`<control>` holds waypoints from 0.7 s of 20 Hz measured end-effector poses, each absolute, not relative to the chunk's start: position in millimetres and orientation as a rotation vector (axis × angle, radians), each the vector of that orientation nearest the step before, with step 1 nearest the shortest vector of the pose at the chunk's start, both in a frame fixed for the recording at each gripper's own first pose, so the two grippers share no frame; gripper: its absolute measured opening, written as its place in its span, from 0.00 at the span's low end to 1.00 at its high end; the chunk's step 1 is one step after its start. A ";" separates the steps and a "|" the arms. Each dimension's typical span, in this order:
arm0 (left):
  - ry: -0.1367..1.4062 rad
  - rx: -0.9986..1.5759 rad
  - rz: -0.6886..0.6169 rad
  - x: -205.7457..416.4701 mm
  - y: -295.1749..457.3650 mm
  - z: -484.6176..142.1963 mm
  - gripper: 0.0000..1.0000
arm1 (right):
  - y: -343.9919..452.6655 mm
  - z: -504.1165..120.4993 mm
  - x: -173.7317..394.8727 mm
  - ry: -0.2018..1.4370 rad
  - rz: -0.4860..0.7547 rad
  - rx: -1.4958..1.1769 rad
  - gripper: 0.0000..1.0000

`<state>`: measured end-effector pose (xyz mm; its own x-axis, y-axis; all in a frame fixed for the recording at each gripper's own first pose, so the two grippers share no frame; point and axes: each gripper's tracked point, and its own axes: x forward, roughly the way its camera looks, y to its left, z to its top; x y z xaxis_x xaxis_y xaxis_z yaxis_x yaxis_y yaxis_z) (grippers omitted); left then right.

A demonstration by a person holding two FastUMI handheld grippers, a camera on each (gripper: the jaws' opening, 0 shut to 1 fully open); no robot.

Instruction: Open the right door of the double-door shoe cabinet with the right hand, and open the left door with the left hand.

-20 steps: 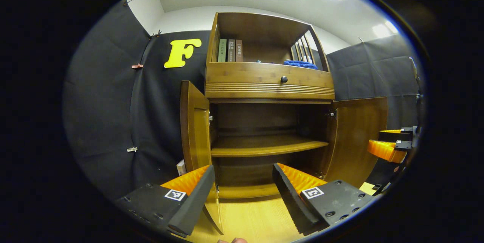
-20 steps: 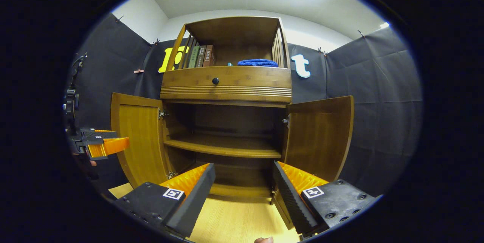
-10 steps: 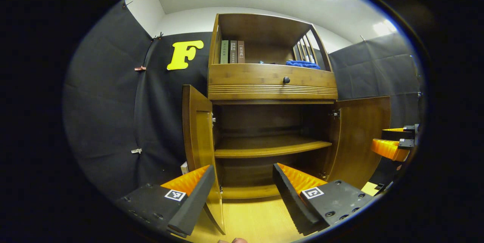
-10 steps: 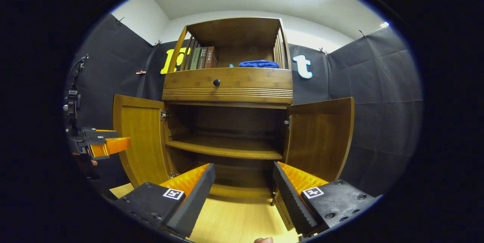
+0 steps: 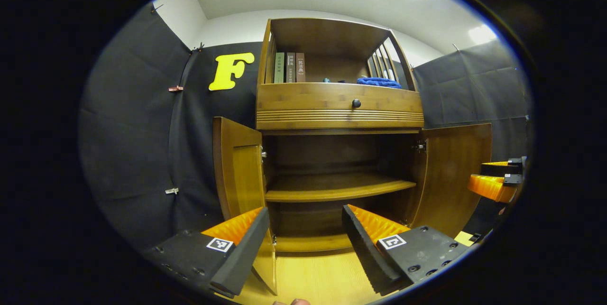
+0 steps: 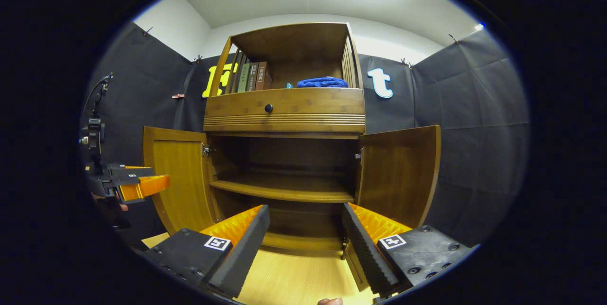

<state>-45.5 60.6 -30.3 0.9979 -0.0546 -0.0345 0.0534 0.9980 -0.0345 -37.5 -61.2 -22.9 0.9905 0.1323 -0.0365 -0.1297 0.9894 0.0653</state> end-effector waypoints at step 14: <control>0.035 -0.026 -0.017 -48.5 49.1 -28.2 0.97 | -91.1 -25.0 -38.8 0.031 0.152 0.052 0.98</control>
<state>-48.5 49.1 -28.2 0.9992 -0.0173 -0.0350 0.0164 0.9995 -0.0265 -38.8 -91.1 -25.0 0.9880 0.1523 -0.0273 -0.1507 0.9871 0.0544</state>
